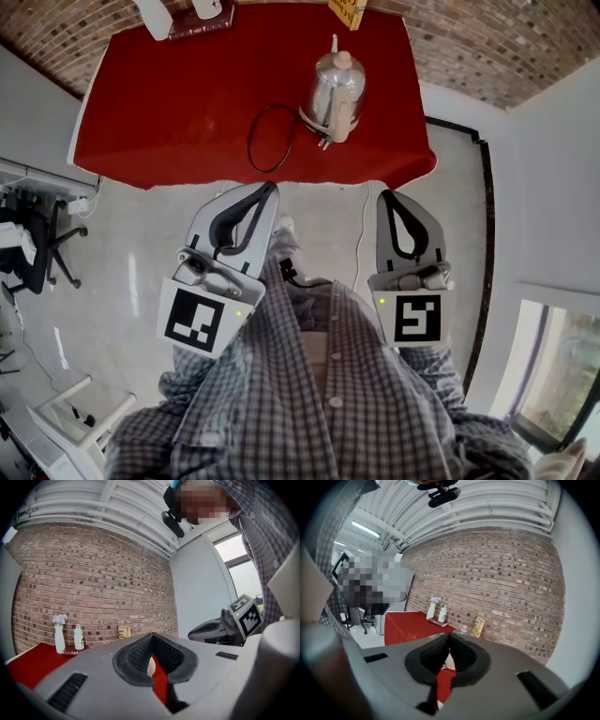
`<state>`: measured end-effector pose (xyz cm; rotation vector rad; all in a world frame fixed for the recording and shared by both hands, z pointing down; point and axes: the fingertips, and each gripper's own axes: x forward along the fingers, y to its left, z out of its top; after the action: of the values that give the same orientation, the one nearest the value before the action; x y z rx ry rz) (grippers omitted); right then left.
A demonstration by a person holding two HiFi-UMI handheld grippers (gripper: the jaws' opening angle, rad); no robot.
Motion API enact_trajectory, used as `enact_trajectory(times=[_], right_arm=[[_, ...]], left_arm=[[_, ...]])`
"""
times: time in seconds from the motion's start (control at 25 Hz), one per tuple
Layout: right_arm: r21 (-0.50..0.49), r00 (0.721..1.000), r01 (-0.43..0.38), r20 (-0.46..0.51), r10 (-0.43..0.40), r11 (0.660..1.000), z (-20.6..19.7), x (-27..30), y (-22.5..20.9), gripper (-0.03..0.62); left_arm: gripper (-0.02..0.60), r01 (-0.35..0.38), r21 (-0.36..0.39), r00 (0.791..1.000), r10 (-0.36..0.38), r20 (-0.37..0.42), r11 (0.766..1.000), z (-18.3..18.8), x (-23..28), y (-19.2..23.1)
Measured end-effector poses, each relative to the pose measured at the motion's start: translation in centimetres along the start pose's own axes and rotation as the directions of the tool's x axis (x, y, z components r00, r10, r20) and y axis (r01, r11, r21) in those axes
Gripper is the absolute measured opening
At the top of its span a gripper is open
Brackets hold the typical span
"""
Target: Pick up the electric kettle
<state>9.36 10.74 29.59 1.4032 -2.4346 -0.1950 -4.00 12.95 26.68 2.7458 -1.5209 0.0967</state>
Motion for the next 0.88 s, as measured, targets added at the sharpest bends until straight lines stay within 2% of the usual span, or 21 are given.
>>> enact_trajectory(times=[0.36,0.88], right_arm=[[-0.002,0.999,0.009,-0.033,-0.009,1.000,0.7,3.8,-0.7,0.006],[-0.022,0.995,0.061,-0.079,-0.063,0.998,1.8,9.9,-2.8,0.006]], left_arm=[[0.006,0.033,-0.014,0.999,-0.033,-0.003,0.999,0.3,3.3,3.3],[0.006,0.088,-0.050,0.996,-0.088,0.006,0.995,0.4,9.0,9.0]])
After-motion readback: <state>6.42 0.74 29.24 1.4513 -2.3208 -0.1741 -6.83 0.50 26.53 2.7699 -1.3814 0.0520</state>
